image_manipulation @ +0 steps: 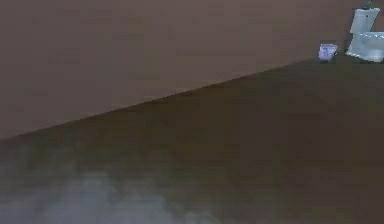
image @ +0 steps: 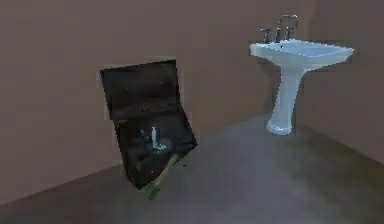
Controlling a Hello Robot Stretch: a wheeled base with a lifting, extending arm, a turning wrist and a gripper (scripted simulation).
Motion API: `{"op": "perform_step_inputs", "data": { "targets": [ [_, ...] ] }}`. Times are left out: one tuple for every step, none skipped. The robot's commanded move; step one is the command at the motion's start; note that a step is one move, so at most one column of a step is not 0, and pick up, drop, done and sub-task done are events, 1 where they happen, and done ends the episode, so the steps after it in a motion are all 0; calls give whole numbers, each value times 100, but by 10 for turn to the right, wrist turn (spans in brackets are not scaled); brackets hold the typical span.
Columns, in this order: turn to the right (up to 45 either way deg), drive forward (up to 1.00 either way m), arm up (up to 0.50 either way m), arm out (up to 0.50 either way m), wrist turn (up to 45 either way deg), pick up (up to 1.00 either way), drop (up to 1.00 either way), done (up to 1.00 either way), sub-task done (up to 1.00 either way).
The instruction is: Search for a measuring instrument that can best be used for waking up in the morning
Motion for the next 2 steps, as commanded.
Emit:
{"op": "perform_step_inputs", "data": {
  "targets": [
    [450,0,0,0,0,0,0,0,0],
    [450,0,0,0,0,0,0,0,0]
  ]
}}
